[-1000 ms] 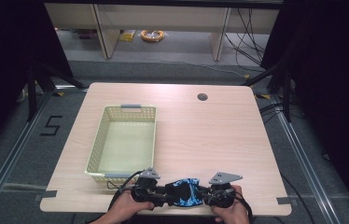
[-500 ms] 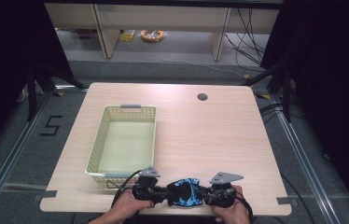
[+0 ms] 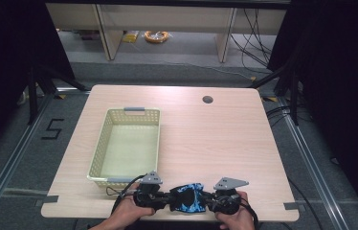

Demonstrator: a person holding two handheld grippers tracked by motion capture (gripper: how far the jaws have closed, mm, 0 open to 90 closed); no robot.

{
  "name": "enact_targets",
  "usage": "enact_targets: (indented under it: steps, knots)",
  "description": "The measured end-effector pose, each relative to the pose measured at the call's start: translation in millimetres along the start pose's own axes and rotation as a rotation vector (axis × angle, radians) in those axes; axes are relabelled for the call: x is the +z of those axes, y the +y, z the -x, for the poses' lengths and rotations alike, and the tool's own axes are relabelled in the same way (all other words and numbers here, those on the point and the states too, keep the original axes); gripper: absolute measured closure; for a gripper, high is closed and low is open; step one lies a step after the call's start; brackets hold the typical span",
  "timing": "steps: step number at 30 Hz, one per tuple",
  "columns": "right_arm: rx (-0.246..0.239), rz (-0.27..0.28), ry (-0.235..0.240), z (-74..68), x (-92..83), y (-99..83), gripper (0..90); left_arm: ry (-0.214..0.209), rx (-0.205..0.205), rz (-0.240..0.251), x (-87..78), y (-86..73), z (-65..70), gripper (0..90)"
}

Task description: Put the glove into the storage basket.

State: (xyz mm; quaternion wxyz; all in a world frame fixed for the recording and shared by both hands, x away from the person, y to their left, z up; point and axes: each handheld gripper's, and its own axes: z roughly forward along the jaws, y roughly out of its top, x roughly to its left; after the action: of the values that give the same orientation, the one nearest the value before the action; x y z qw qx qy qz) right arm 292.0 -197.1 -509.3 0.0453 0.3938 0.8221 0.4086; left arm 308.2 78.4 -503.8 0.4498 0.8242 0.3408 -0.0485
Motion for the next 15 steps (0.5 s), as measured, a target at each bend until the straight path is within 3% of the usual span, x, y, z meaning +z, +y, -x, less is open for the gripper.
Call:
enact_targets:
  steps: [3,6,8,15]
  knots:
    - [-0.015,0.014,-0.005,-3.1,-3.4,2.1,79.6,0.002,0.025,0.011,-4.4,2.1,1.5,81.3]
    - [0.004,0.026,-0.006,-7.4,-6.9,4.9,79.7,-0.017,0.002,0.027,-8.8,3.3,1.3,81.4]
    - [-0.008,0.057,0.005,-8.5,-8.1,6.6,79.7,-0.008,0.022,0.034,-12.0,3.9,1.6,81.5]
    - [-0.028,0.096,-0.002,-19.5,-18.4,15.0,79.7,-0.013,0.031,0.057,-23.3,7.9,2.2,81.2]
